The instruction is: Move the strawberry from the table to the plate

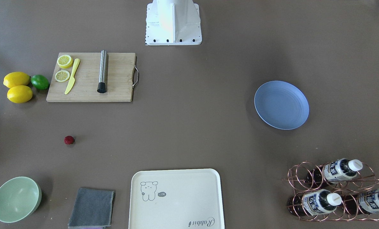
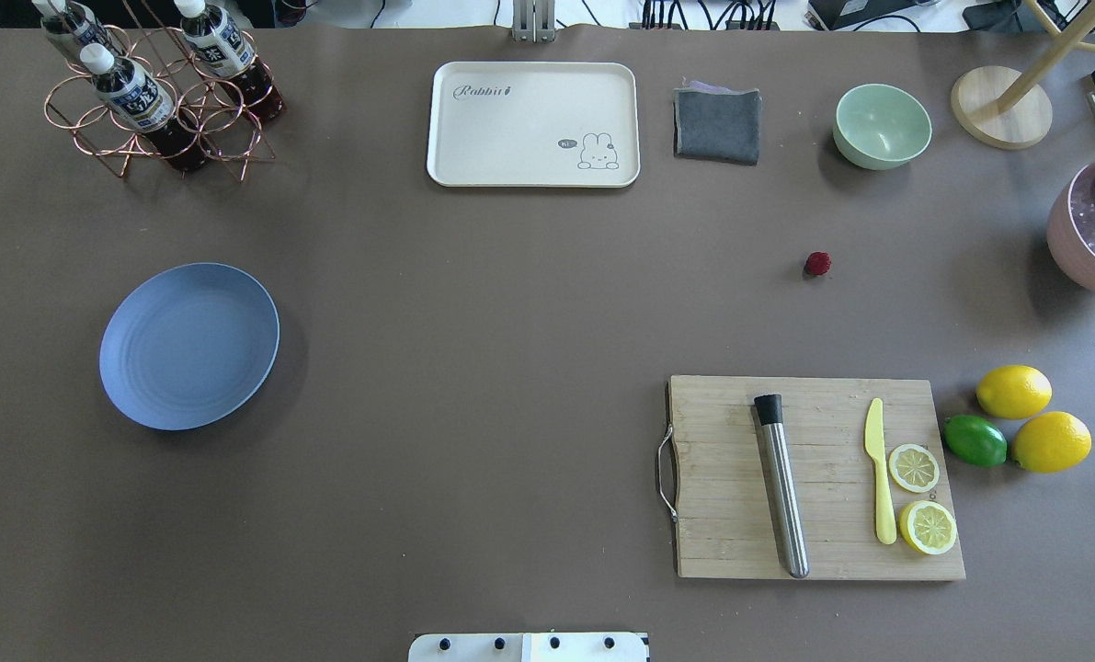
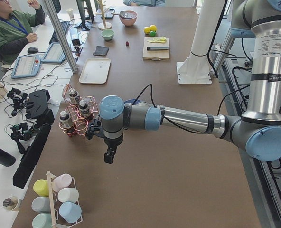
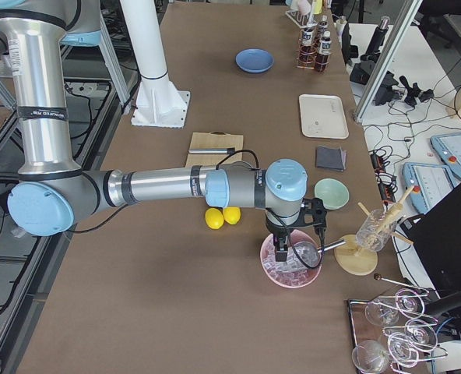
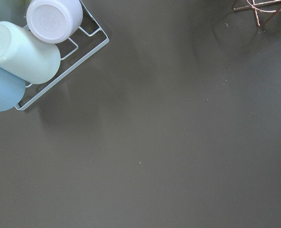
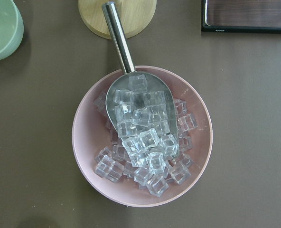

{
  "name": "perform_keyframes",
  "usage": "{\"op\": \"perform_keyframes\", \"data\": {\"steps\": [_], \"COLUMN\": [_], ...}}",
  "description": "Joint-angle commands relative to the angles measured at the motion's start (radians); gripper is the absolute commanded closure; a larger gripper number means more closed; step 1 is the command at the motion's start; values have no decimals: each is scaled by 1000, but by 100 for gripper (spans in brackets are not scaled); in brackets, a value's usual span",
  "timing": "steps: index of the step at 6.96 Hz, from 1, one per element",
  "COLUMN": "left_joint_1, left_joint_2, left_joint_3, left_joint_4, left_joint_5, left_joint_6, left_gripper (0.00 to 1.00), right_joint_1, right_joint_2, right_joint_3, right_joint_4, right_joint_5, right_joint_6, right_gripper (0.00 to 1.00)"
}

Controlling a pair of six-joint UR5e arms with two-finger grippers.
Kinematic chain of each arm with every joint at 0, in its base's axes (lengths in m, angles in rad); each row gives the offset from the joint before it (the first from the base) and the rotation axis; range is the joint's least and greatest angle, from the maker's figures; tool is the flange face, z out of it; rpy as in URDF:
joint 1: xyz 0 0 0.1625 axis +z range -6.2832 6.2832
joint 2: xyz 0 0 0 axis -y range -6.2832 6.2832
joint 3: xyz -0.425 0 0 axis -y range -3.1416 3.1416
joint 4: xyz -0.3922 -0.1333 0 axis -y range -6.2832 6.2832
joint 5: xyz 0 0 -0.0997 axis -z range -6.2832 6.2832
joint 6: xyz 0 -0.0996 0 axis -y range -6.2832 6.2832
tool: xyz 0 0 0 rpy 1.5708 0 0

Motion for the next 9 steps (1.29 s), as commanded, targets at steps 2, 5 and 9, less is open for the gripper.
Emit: {"op": "perform_keyframes", "data": {"steps": [2, 5, 9], "left_joint_1": [-7, -16, -18], "left_joint_2": [29, 32, 32], "left_joint_3": [-5, -4, -4], "left_joint_4": [-5, -4, -4], "left_joint_5": [0, 1, 1], "left_joint_6": [0, 0, 0], "left_gripper": [2, 2, 2], "right_joint_1": [-3, -3, -3], "right_joint_2": [-13, -13, -15], "right_joint_3": [0, 3, 3], "right_joint_4": [0, 0, 0], "right_joint_5": [3, 3, 4], "right_joint_6": [-1, -1, -1], "right_gripper": [0, 0, 0]}}
